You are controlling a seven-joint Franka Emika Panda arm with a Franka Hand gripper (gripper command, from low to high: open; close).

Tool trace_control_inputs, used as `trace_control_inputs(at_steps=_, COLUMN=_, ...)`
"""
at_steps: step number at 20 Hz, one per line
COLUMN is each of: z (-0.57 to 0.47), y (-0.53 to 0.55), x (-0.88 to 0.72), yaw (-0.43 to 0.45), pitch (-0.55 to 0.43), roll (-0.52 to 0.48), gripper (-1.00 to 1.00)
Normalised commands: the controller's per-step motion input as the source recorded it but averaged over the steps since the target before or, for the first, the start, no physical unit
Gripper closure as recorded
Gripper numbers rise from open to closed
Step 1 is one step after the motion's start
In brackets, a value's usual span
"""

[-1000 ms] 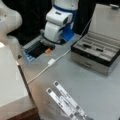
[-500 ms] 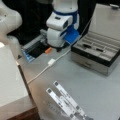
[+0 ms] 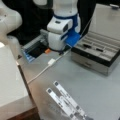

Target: Open the box. Pick up the pen. Place the pen in the box. Pick up the book. Place the book on the shelf.

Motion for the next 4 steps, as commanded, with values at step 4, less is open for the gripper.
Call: trace_control_inputs(at_steps=4, z=-0.08, y=-0.06, x=-0.06, yaw=-0.067, pitch=-0.127, roll=0.130, gripper=-1.00)
